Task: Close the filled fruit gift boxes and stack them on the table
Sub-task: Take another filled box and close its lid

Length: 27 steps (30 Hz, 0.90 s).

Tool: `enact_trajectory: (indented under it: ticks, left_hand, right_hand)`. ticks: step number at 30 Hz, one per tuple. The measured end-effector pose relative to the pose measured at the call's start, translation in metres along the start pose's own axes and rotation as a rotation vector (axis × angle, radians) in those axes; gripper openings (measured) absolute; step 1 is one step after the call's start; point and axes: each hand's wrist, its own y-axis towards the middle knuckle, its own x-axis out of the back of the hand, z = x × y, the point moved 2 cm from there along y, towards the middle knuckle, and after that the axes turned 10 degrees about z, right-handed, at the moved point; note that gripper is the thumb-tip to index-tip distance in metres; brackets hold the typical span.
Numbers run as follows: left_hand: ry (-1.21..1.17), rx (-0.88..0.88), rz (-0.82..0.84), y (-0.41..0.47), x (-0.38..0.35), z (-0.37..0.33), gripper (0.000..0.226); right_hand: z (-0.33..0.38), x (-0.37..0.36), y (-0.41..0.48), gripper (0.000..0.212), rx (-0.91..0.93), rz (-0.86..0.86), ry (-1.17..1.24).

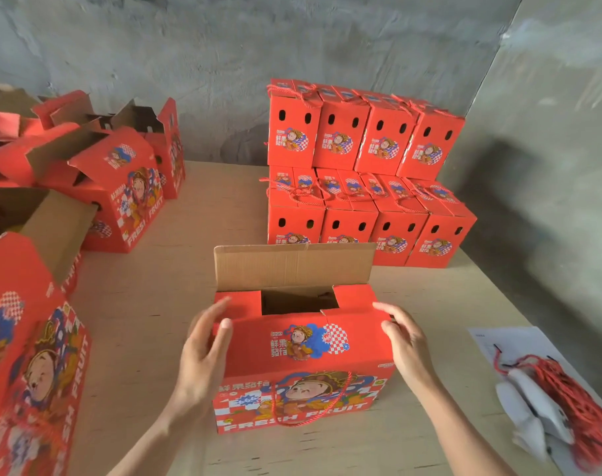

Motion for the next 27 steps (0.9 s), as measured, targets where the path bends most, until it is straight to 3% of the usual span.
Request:
enact_trajectory:
  ticks: [3,13,19,23,27]
  left_hand:
    - [0.196,-0.036,-0.062,0.003,-0.004,0.003,0.018]
    - [0.267,-0.048,-0.130,0.001,-0.002,0.000,0.014]
    - [0.231,-0.018,-0.142,-0.001,-0.003,0.000,0.009]
    - [0.105,0.114,-0.104,0.006,0.002,0.003,0.018]
    - [-0.125,0.301,-0.149,0.018,0.005,0.005,0.018]
  right_hand:
    - [0.004,0.003,0.005,0.026,-0.018,0.004,-0.012]
    - [0.012,0.001,0.013,0.020,-0.064,-0.058,-0.165]
    - [0.010,0.000,0.012,0.010,-0.121,-0.092,-0.140]
    - [0.010,0.001,0.017,0.014,-0.177,-0.051,-0.069]
    - [0.014,0.005,0.026,0.049,-0.253,0.154,0.043]
